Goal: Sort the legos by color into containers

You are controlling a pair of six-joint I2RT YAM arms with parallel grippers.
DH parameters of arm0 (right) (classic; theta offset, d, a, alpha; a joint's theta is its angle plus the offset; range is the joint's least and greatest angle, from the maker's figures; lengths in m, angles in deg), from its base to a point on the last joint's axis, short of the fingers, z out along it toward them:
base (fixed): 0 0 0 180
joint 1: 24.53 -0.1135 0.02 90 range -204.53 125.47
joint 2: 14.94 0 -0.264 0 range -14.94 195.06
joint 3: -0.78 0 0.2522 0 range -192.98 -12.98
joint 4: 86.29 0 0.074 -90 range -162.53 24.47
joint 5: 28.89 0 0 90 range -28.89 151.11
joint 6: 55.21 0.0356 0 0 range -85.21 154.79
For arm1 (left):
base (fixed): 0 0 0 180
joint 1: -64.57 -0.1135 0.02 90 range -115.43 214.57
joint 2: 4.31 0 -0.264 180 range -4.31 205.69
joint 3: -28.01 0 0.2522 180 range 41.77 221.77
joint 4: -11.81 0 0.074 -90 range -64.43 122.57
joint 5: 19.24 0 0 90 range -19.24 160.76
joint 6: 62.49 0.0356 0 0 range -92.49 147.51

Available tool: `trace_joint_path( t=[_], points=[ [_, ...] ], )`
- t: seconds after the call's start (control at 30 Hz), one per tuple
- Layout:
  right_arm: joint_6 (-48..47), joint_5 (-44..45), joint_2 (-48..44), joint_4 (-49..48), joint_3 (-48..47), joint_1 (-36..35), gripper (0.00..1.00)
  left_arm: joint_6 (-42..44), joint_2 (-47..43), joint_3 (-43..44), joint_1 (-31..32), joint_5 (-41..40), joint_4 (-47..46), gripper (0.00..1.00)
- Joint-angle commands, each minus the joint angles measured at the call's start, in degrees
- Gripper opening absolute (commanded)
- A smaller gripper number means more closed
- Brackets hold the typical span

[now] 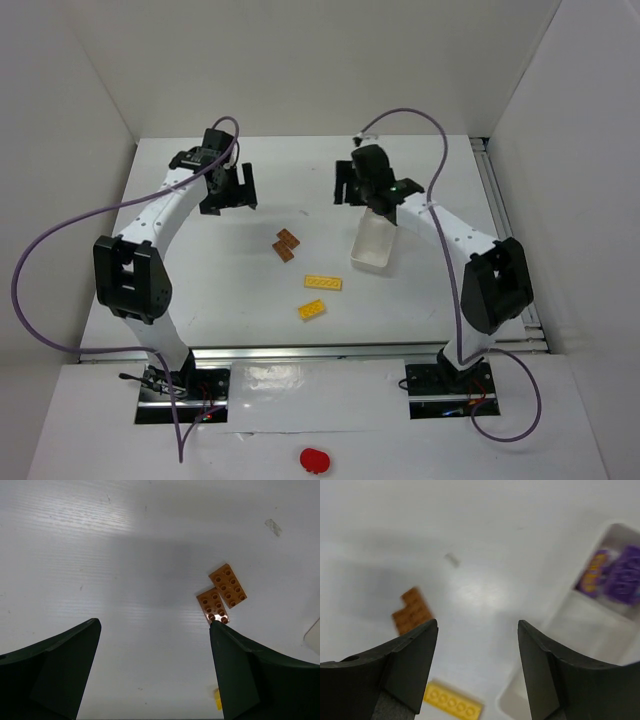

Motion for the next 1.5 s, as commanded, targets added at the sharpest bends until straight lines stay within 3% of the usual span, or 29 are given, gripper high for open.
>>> trace_joint_path(
  t=[0.0,0.17,0.5,0.63,0.97,1.3,1.47],
  points=[
    [-3.2,-6.8,1.3,-1.0,3.0,-9.2,0.73,-3.1,-2.5,1.1,-2.8,-2.2,0.7,1.00],
    [-5.7,-8.3,7.8,-1.0,2.5,-17.3,0.83,-4.5,-5.6,-0.8,-4.2,-3.4,0.1,1.00],
    [-6.9,-4.7,21.3,2.0,-10.1,-19.6,0.76,-4.0,-7.3,-4.5,-4.7,-3.9,0.1,1.00],
    [-8.2,-4.1,21.3,4.0,-8.6,-19.6,0.76,-3.4,-7.3,-4.5,-5.2,-4.5,0.1,1.00],
    [-11.7,-11.4,3.6,-2.7,16.3,-20.1,0.87,-2.9,-7.2,-4.5,-5.7,-1.0,-0.4,1.00],
    [-11.6,-10.2,5.3,-1.0,17.8,-21.2,0.87,-2.9,-5.5,-4.0,-5.2,-1.0,-1.0,1.00],
    [-9.7,-11.4,0.0,-0.8,17.8,-21.2,0.87,-2.4,-5.5,-4.0,-5.2,-1.5,-1.0,1.00]
  ],
)
